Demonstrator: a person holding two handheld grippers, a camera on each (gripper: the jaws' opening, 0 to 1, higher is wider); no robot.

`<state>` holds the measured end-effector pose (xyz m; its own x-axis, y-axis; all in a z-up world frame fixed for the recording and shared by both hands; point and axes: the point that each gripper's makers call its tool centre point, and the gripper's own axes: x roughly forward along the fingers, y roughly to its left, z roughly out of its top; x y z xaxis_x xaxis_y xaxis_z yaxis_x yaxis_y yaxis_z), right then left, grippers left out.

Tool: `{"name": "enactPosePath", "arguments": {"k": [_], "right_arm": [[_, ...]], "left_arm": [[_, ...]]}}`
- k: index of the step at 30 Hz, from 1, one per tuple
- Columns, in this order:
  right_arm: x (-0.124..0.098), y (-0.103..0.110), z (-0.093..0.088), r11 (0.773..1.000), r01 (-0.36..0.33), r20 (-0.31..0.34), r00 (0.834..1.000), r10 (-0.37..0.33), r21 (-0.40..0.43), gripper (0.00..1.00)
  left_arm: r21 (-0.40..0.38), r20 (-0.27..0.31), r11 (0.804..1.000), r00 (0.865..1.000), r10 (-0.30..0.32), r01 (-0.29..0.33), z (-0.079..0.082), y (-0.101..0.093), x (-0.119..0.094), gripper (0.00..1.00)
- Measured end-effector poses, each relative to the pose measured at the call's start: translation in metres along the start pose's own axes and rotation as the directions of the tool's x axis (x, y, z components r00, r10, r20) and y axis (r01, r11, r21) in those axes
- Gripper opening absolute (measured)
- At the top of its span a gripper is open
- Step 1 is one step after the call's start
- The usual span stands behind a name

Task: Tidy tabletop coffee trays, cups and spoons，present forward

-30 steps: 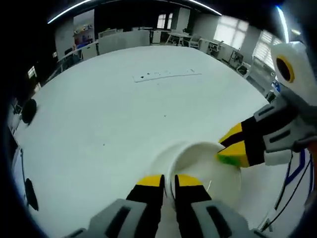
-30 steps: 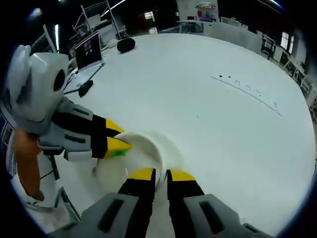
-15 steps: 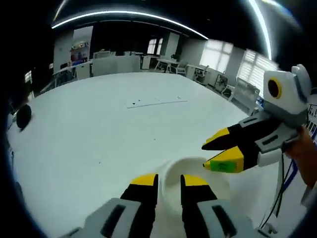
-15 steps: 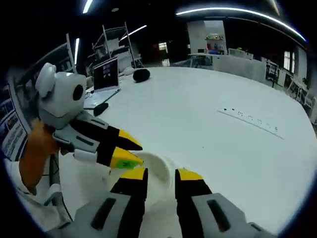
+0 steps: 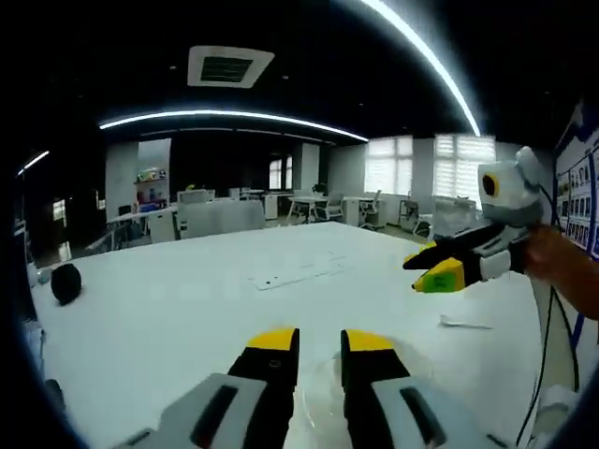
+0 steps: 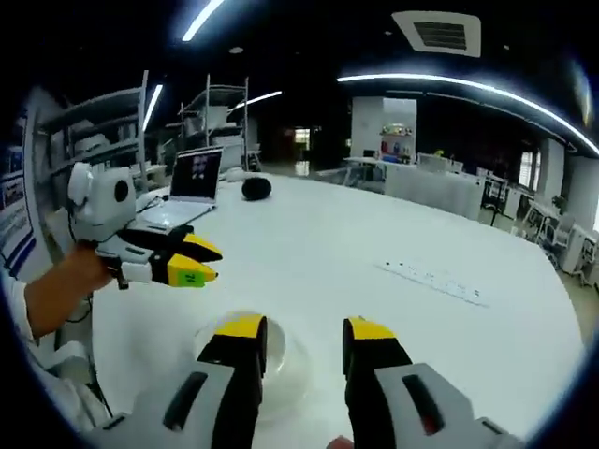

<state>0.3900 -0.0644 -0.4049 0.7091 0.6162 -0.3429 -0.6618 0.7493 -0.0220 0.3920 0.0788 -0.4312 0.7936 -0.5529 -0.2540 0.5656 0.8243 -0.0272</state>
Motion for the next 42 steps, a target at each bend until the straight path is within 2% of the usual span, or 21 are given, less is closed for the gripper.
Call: {"name": "enactPosePath", "arguments": {"k": [3,6,9,13,16,19,21,24,27,32,37,39,40,42], "right_arm": [[-0.026,-0.006,0.023,0.999,0.01,0.082,0.997,-0.013,0.041,0.33],[-0.047,-0.013,0.037,0.997,0.009,0.137,0.99,-0.02,0.083,0.33],[-0.066,-0.02,0.039,0.995,0.021,0.16,0.986,-0.036,0.095,0.34],[-0.087,-0.028,0.034,0.993,0.035,0.202,0.978,-0.058,0.116,0.34],[-0.103,-0.034,0.029,0.994,0.068,0.249,0.965,-0.088,0.086,0.34],[-0.121,-0.036,0.027,0.995,0.085,0.312,0.945,-0.098,0.055,0.34],[-0.132,-0.035,0.029,0.994,0.062,0.37,0.925,-0.09,0.088,0.34],[-0.151,-0.041,0.03,0.992,0.069,0.439,0.892,-0.108,0.104,0.34],[-0.165,-0.053,0.022,0.989,0.103,0.466,0.873,-0.142,0.108,0.35],[-0.18,-0.075,-0.002,0.975,0.142,0.482,0.852,-0.207,0.17,0.35],[-0.187,-0.087,-0.033,0.963,0.183,0.457,0.852,-0.256,0.199,0.36],[-0.19,-0.089,-0.043,0.959,0.195,0.448,0.852,-0.27,0.208,0.36],[-0.19,-0.089,-0.05,0.956,0.188,0.439,0.856,-0.273,0.227,0.36],[-0.192,-0.092,-0.056,0.946,0.176,0.442,0.851,-0.285,0.272,0.36]], "left_arm": [[0.005,0.014,1.0,1.0,0.009,-0.009,0.004,0.003,-0.013,0.2],[0.0,0.03,0.999,0.999,0.033,-0.033,0.008,0.009,-0.025,0.2],[0.006,0.04,0.998,0.998,0.057,-0.057,0.007,0.014,-0.038,0.2],[0.01,0.094,0.997,0.993,0.074,-0.076,0.011,0.017,-0.056,0.21],[-0.009,0.197,0.992,0.973,0.123,-0.123,0.018,0.027,-0.078,0.22],[-0.026,0.271,0.981,0.943,0.194,-0.194,0.02,0.04,-0.099,0.22],[-0.045,0.316,0.973,0.921,0.23,-0.227,0.021,0.047,-0.112,0.22],[-0.042,0.334,0.967,0.909,0.25,-0.251,0.014,0.051,-0.128,0.22],[-0.046,0.344,0.962,0.9,0.269,-0.27,0.007,0.054,-0.139,0.22],[-0.062,0.353,0.948,0.881,0.313,-0.312,-0.007,0.063,-0.155,0.22],[-0.089,0.35,0.94,0.873,0.34,-0.33,-0.023,0.069,-0.167,0.22],[-0.084,0.341,0.939,0.876,0.342,-0.334,-0.028,0.07,-0.167,0.22],[-0.069,0.322,0.936,0.881,0.348,-0.345,-0.035,0.073,-0.167,0.23],[-0.081,0.321,0.934,0.878,0.356,-0.349,-0.04,0.076,-0.169,0.26]]}}
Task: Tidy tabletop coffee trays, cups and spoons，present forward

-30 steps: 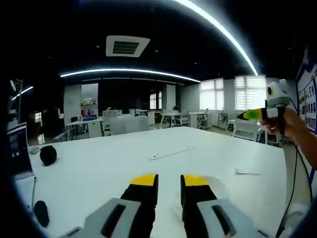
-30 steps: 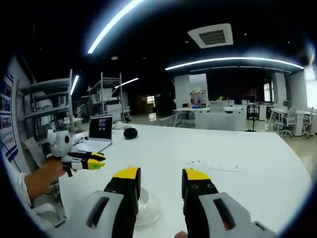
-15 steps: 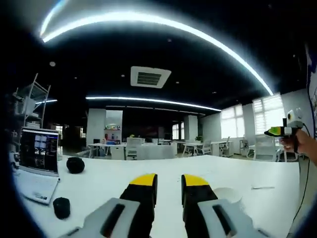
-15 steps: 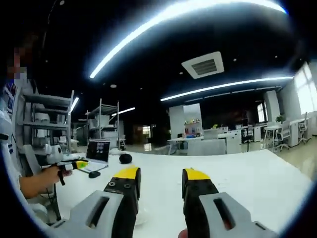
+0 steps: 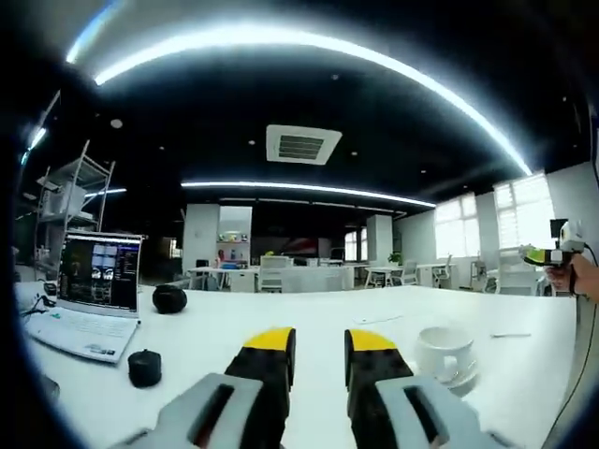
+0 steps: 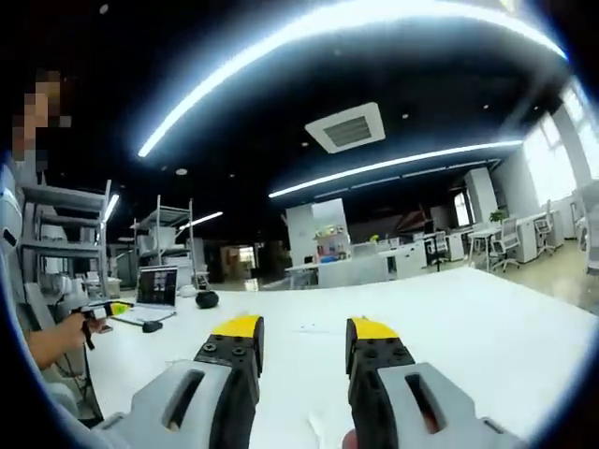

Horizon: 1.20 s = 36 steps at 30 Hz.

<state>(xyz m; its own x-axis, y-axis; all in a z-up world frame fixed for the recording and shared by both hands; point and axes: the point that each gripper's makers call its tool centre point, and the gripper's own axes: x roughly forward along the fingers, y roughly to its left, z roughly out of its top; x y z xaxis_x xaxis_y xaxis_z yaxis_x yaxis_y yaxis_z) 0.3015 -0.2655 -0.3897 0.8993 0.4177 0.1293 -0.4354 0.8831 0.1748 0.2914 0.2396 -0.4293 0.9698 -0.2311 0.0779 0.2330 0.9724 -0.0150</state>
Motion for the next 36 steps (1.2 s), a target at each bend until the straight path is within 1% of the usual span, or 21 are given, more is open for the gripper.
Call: {"name": "enactPosePath", "arguments": {"k": [2,4,6,9,11,14,17,20,22,25,27,29,32,36], "right_arm": [[-0.004,-0.005,-0.005,1.0,0.014,-0.001,1.0,-0.014,0.008,0.36],[-0.008,-0.01,-0.008,0.999,0.032,-0.002,0.999,-0.032,0.01,0.36],[-0.011,-0.011,-0.011,0.999,0.036,0.001,0.999,-0.036,0.015,0.36],[-0.015,-0.014,-0.02,0.999,0.049,-0.016,0.999,-0.049,0.002,0.37],[-0.019,-0.017,-0.027,0.998,0.055,-0.031,0.998,-0.055,-0.013,0.37],[-0.023,-0.019,-0.036,0.998,0.056,-0.041,0.998,-0.056,-0.01,0.37],[-0.023,-0.02,-0.043,0.998,0.056,-0.059,0.997,-0.057,-0.008,0.37],[-0.023,-0.022,-0.049,0.998,0.062,-0.077,0.995,-0.063,-0.015,0.37],[-0.022,-0.021,-0.049,0.998,0.061,-0.076,0.995,-0.062,-0.01,0.37],[-0.021,-0.021,-0.047,0.998,0.06,-0.068,0.996,-0.06,-0.01,0.37],[-0.02,-0.022,-0.045,0.998,0.061,-0.065,0.996,-0.062,-0.011,0.37],[-0.021,-0.022,-0.043,0.998,0.062,-0.062,0.996,-0.063,-0.014,0.37],[-0.023,-0.026,-0.04,0.997,0.075,-0.053,0.996,-0.076,-0.014,0.37],[-0.024,-0.027,-0.038,0.997,0.079,-0.05,0.996,-0.079,-0.014,0.37]], "left_arm": [[-0.024,0.003,1.0,1.0,0.001,-0.001,-0.003,0.001,-0.001,0.25],[-0.025,0.004,1.0,1.0,0.005,-0.005,-0.007,0.002,-0.001,0.25],[-0.024,-0.008,1.0,1.0,0.004,-0.005,-0.011,0.002,0.0,0.25],[-0.03,-0.014,0.999,1.0,0.012,-0.012,-0.017,0.003,0.0,0.25],[-0.043,-0.026,0.999,1.0,0.017,-0.018,-0.025,0.004,-0.001,0.25],[-0.049,-0.047,0.999,0.999,0.018,-0.021,-0.034,0.004,-0.002,0.25],[-0.052,-0.061,0.998,0.998,0.018,-0.021,-0.039,0.005,-0.003,0.26],[-0.057,-0.061,0.998,0.998,0.017,-0.021,-0.038,0.005,-0.003,0.26],[-0.056,-0.051,0.998,0.999,0.011,-0.014,-0.033,0.004,-0.002,0.26],[-0.045,-0.052,0.999,0.999,0.006,-0.008,-0.03,0.003,-0.001,0.26],[-0.048,-0.053,0.999,0.999,0.004,-0.007,-0.03,0.004,-0.001,0.26],[-0.071,-0.062,0.997,0.998,-0.002,-0.002,-0.031,0.004,-0.001,0.26],[-0.067,-0.07,0.998,0.997,-0.009,0.004,-0.033,0.003,-0.001,0.26],[-0.063,-0.073,0.998,0.997,-0.026,0.021,-0.032,0.001,-0.003,0.26]]}}
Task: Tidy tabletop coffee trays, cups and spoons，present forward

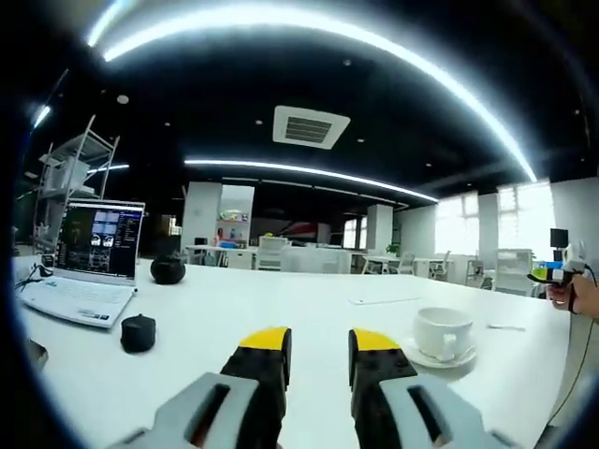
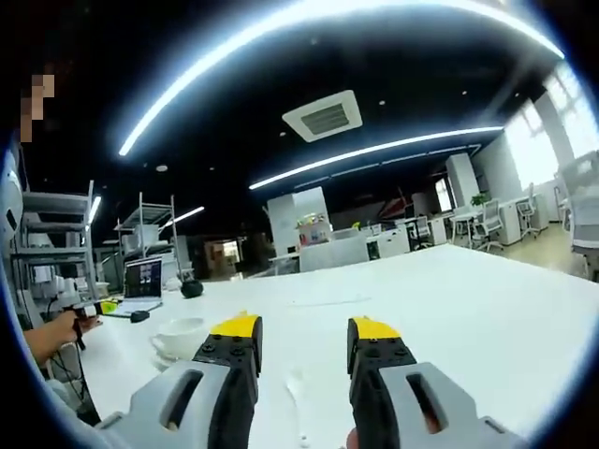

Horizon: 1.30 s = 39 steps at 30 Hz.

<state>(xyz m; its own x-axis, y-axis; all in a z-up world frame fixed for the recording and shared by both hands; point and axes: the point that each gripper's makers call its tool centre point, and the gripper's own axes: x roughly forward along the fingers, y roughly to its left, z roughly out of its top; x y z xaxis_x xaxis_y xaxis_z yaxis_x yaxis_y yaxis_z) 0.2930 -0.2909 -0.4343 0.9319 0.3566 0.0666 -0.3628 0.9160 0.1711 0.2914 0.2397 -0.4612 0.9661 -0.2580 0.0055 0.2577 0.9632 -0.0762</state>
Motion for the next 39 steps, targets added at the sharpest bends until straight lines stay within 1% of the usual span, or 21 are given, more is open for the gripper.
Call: {"name": "enactPosePath", "arguments": {"k": [4,6,7,10,13,18,20,23,24,26,28,30,33,35,36,38,39], "right_arm": [[0.0,0.001,0.003,1.0,-0.002,-0.005,1.0,0.002,-0.012,0.37],[0.001,0.001,0.003,1.0,0.003,-0.023,1.0,-0.003,-0.012,0.38],[0.003,0.0,0.004,1.0,0.005,-0.028,1.0,-0.005,-0.011,0.38],[0.005,-0.002,0.008,1.0,0.01,-0.031,0.999,-0.01,-0.012,0.39],[0.008,-0.002,0.014,1.0,0.006,-0.037,0.999,-0.007,-0.023,0.39],[0.012,0.003,0.023,0.997,-0.017,-0.066,0.998,0.012,-0.076,0.39],[0.014,0.005,0.023,0.994,-0.036,-0.098,0.995,0.026,-0.104,0.39],[0.018,0.01,0.016,0.988,-0.09,-0.186,0.98,0.065,-0.128,0.37],[0.02,0.011,0.013,0.984,-0.109,-0.22,0.972,0.077,-0.138,0.37],[0.023,0.013,0.004,0.98,-0.14,-0.299,0.95,0.093,-0.139,0.36],[0.026,0.015,-0.003,0.973,-0.168,-0.351,0.931,0.104,-0.158,0.36],[0.029,0.016,-0.012,0.965,-0.191,-0.412,0.906,0.102,-0.182,0.35],[0.032,0.02,-0.031,0.957,-0.233,-0.514,0.85,0.114,-0.173,0.32],[0.035,0.02,-0.042,0.95,-0.252,-0.559,0.822,0.11,-0.183,0.31],[0.036,0.02,-0.05,0.949,-0.256,-0.592,0.8,0.101,-0.184,0.3],[0.039,0.02,-0.057,0.95,-0.256,-0.615,0.783,0.096,-0.178,0.27],[0.04,0.021,-0.062,0.949,-0.263,-0.634,0.767,0.096,-0.174,0.27]], "left_arm": [[0.009,-0.004,0.999,0.999,-0.043,0.043,0.006,-0.006,-0.001,0.26],[-0.014,-0.004,0.997,0.997,-0.08,0.08,0.013,-0.013,-0.001,0.27],[-0.018,0.002,0.994,0.995,-0.104,0.104,0.019,-0.016,0.0,0.27],[0.013,0.003,0.99,0.99,-0.14,0.14,0.033,-0.023,0.001,0.27],[0.032,-0.005,0.983,0.984,-0.18,0.18,0.041,-0.03,0.001,0.27],[0.052,-0.027,0.973,0.975,-0.222,0.223,0.046,-0.033,-0.001,0.28],[0.054,-0.036,0.97,0.971,-0.235,0.236,0.047,-0.035,-0.004,0.28],[0.071,-0.052,0.962,0.964,-0.26,0.264,0.05,-0.038,-0.007,0.28],[0.076,-0.056,0.96,0.962,-0.266,0.27,0.05,-0.039,-0.008,0.28],[0.089,-0.068,0.952,0.956,-0.286,0.291,0.053,-0.041,-0.01,0.28],[0.1,-0.079,0.944,0.949,-0.306,0.313,0.056,-0.044,-0.012,0.28],[0.113,-0.087,0.939,0.944,-0.317,0.325,0.06,-0.045,-0.014,0.28],[0.129,-0.098,0.93,0.938,-0.334,0.344,0.066,-0.048,-0.016,0.28],[0.148,-0.106,0.926,0.936,-0.335,0.348,0.067,-0.049,-0.017,0.28],[0.154,-0.109,0.924,0.935,-0.337,0.35,0.068,-0.049,-0.018,0.28],[0.164,-0.116,0.92,0.933,-0.342,0.357,0.068,-0.05,-0.018,0.28],[0.17,-0.121,0.918,0.933,-0.34,0.357,0.067,-0.049,-0.018,0.28]]}}
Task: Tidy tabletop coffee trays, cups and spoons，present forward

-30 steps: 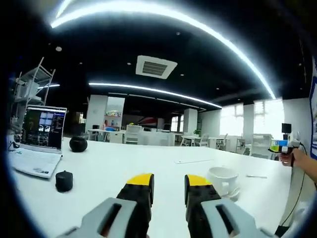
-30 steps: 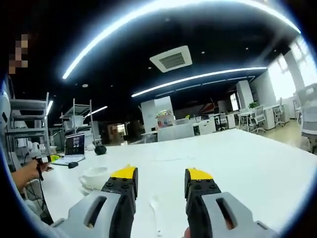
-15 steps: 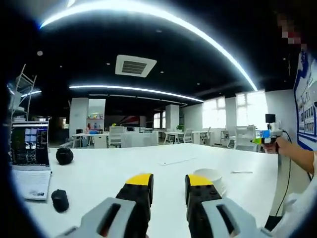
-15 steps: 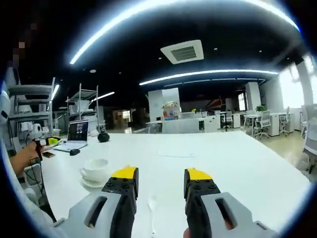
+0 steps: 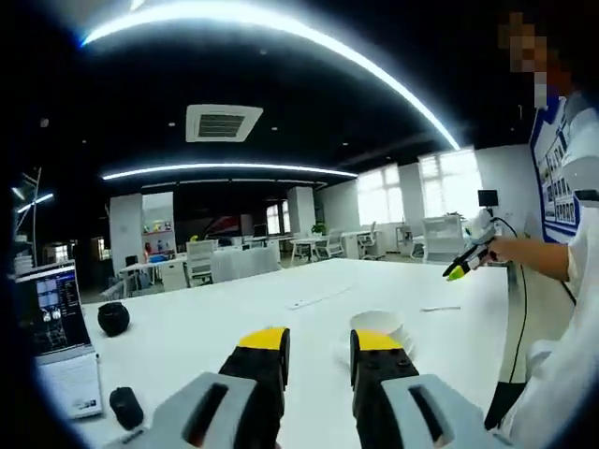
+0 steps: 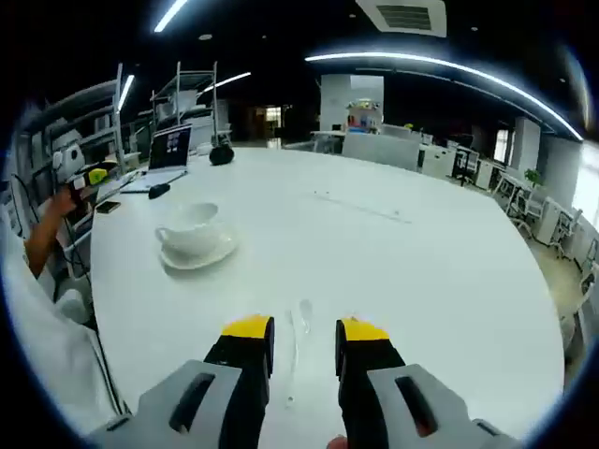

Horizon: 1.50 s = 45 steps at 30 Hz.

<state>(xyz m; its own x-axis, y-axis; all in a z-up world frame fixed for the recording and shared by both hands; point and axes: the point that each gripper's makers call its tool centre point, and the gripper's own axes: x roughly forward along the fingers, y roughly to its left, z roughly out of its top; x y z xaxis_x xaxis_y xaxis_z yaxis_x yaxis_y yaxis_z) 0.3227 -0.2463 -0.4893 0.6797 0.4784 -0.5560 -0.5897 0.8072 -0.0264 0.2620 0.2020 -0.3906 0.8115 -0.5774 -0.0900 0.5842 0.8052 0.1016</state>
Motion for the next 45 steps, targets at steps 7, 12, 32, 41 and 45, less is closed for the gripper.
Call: {"name": "enactPosePath", "arguments": {"k": [7,12,32,41,45], "right_arm": [[0.021,0.009,-0.028,0.999,-0.041,-0.155,0.987,0.036,-0.03,0.27],[0.034,0.011,-0.046,0.996,-0.054,-0.245,0.969,0.037,-0.065,0.24],[0.04,0.012,-0.063,0.998,-0.04,-0.312,0.95,0.023,-0.049,0.16],[0.036,0.019,-0.06,0.995,-0.012,-0.327,0.945,-0.022,-0.103,0.06],[0.035,0.023,-0.059,0.994,-0.008,-0.329,0.944,-0.028,-0.108,0.05]], "left_arm": [[0.021,-0.027,1.0,0.999,-0.019,0.019,-0.006,-0.005,0.0,0.29],[0.015,-0.028,1.0,1.0,-0.015,0.015,-0.007,-0.004,-0.003,0.29],[-0.008,-0.046,1.0,0.999,0.001,-0.001,-0.022,-0.002,-0.007,0.29],[-0.023,-0.035,1.0,0.999,0.02,-0.021,-0.022,0.004,-0.009,0.29],[-0.025,-0.038,0.999,0.999,0.021,-0.022,-0.025,0.004,-0.008,0.29]]}}
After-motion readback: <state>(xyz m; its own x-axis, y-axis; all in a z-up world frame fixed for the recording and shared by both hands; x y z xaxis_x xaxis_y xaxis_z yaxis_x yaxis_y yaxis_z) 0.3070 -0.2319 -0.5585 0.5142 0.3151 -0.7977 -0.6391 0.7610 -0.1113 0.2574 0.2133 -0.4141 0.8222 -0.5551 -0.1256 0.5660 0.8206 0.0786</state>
